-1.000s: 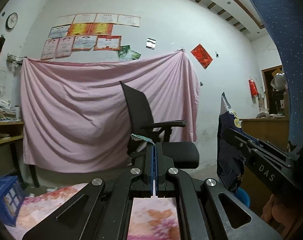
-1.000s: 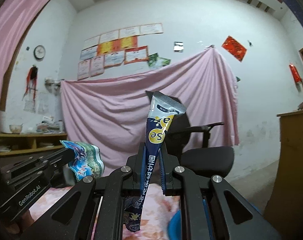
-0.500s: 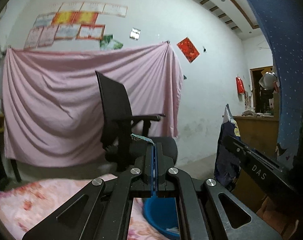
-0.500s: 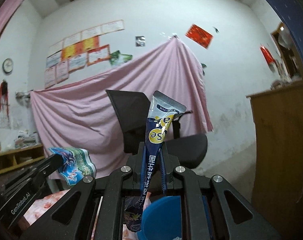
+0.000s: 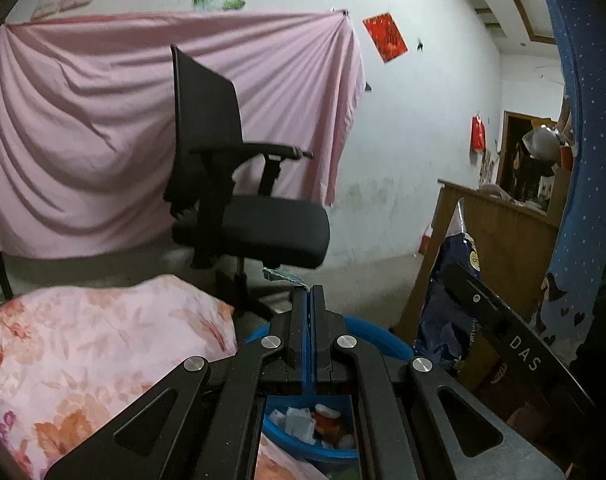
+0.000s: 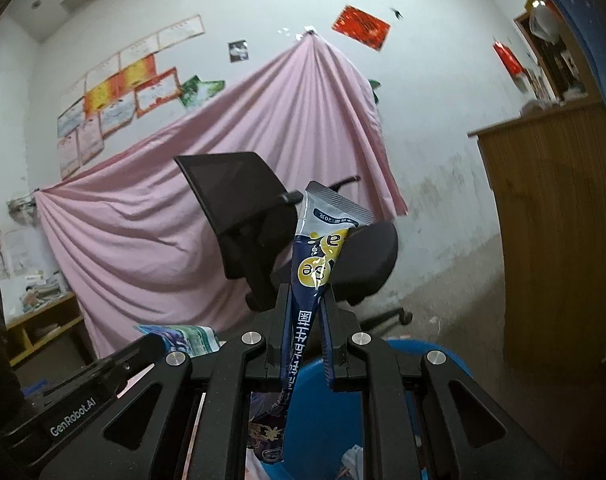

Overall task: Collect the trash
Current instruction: 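Carry the snack wrapper and navy tube to the blue basin and release both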

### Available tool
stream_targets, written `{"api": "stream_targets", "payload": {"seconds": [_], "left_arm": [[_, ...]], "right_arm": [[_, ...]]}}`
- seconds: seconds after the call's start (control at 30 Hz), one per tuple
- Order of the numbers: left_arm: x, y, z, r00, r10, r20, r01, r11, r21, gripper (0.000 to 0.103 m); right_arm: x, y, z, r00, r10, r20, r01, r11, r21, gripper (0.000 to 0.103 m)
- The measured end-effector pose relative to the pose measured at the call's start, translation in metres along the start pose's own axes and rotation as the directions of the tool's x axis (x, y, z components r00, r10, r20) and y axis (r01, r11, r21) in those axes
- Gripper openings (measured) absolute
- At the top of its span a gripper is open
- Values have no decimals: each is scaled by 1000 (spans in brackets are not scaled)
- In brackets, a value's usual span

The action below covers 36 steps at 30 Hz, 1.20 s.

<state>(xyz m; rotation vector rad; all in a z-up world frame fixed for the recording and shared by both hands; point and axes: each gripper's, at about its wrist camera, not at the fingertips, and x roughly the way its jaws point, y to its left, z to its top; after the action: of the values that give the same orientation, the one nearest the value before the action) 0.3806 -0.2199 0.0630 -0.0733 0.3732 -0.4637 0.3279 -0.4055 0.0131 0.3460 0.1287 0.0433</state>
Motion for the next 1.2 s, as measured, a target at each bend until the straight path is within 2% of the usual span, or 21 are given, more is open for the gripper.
{"api": "stream_targets", "payload": {"seconds": [0.37,0.7,1.07,1.13,1.2], "left_arm": [[16,-2,-20,994,-6,-107,3,1000,-26,0],[30,12,-29,978,-22,-208,-3,993,-117,0],[33,21,-36,969,7,-247,-35,993,-109,1],[32,22,-37,968,10,-250,-39,993,-111,1],[31,24,-38,968,14,-251,-43,993,-112,1]], "right_arm": [[17,-9,-8,994,-7,-109,13,999,51,12],[34,-8,-16,975,-10,-221,22,998,52,12],[39,-9,-18,967,-20,-253,33,998,49,17],[40,-10,-19,967,-21,-255,35,998,49,18],[40,-11,-19,966,-23,-257,37,998,48,24]]}}
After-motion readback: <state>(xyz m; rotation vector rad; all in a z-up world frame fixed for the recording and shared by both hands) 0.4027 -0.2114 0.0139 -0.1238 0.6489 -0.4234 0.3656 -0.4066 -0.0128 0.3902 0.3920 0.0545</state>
